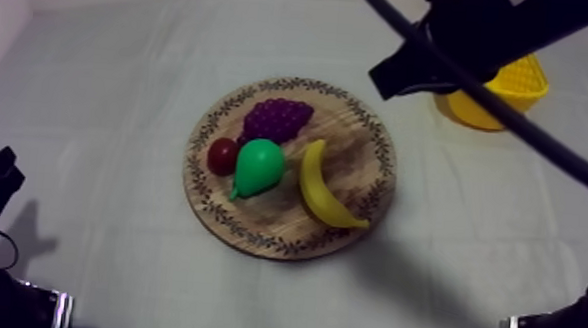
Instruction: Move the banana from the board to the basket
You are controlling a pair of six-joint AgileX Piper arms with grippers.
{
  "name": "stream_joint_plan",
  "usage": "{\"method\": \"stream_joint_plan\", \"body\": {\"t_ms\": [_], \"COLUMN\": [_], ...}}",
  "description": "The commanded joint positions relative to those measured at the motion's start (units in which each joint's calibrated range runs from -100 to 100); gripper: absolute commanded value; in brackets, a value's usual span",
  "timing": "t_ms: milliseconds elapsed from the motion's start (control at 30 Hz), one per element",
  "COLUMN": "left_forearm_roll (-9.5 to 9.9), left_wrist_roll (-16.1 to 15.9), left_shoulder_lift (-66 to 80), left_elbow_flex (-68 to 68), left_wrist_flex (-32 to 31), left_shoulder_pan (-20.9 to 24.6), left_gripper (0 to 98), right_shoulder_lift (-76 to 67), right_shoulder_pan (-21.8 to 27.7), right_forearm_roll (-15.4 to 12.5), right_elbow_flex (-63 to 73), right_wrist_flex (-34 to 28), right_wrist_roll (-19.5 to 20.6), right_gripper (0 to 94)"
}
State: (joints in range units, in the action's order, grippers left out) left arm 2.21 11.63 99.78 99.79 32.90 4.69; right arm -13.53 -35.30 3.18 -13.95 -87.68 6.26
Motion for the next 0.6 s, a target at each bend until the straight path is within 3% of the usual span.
{"method": "stream_joint_plan", "body": {"t_ms": [0, 400, 567], "left_forearm_roll": [-0.03, -0.03, -0.03], "left_wrist_roll": [0.0, 0.0, 0.0], "left_shoulder_lift": [0.0, 0.0, 0.0], "left_elbow_flex": [0.0, 0.0, 0.0], "left_wrist_flex": [0.0, 0.0, 0.0], "left_shoulder_pan": [0.0, 0.0, 0.0], "left_gripper": [0.1, 0.1, 0.1], "right_shoulder_lift": [0.6, 3.1, 3.6], "right_shoulder_pan": [-0.1, -1.0, -1.0], "right_forearm_roll": [-0.4, -0.7, -1.2], "right_elbow_flex": [-0.1, -0.8, -0.7], "right_wrist_flex": [-0.7, -1.0, -1.1], "right_wrist_roll": [0.4, 1.2, 0.7], "right_gripper": [0.6, 3.3, 16.1]}}
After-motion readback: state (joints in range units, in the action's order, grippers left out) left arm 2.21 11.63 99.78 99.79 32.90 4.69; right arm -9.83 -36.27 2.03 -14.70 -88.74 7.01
